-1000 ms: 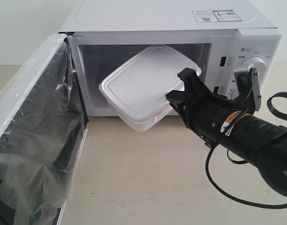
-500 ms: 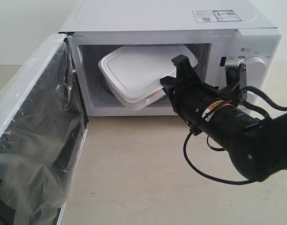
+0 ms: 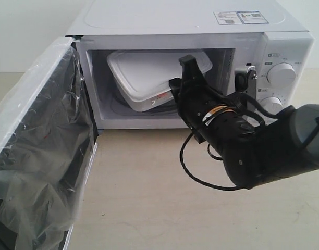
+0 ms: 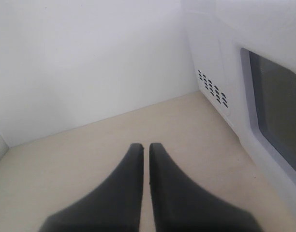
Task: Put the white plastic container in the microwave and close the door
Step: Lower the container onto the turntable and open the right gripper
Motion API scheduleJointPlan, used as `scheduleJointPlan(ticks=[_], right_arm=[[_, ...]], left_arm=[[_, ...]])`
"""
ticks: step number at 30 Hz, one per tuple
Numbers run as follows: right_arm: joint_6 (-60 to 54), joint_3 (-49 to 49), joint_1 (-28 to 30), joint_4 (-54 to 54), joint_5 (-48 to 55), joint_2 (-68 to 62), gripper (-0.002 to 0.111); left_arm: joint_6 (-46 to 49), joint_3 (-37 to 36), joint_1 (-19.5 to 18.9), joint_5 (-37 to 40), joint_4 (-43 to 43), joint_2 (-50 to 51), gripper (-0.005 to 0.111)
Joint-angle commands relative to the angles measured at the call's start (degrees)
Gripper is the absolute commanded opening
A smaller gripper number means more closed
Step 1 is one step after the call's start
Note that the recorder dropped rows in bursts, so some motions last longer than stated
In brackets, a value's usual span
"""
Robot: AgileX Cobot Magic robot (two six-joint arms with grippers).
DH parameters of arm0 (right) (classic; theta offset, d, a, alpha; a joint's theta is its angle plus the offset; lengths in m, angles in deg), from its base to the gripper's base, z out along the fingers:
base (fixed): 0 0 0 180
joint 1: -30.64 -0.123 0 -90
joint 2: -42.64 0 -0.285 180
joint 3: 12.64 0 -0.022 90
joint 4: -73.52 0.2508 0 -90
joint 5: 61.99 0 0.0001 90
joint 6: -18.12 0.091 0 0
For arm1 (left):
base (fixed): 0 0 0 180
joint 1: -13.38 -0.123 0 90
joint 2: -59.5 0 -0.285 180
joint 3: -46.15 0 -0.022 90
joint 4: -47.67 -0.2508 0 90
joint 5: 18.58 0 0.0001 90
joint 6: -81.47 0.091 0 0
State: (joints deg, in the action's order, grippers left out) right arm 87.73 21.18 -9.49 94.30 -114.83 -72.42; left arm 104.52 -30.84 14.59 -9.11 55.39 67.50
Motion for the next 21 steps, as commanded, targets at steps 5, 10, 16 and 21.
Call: scheduleJointPlan(ticks=[5,10,16,21], right_arm=[[-3.1,-2.0,-1.0,3.0,-2.4,-1.5,0.000],[-4.9,-2.9,-1.0,4.2,-1.8,-1.5,0.000],[-7.4,-4.8,-1.0,6.2,-0.4,-1.8,0.000],[-7.4,-6.4,-1.0,5.7,0.7,-3.2,0.000]], left_arm=[[-0.8,-0.2,-0.2,-0.4,0.1,-0.2,0.004],[-0.7,-0.2,-0.2,-0.4,0.1,-0.2,0.004],[-0.7,-0.2,-0.2,-0.4,0.1,-0.2,0.004],[-0.7,-0.2,-0.2,-0.4,0.1,-0.2,0.004]])
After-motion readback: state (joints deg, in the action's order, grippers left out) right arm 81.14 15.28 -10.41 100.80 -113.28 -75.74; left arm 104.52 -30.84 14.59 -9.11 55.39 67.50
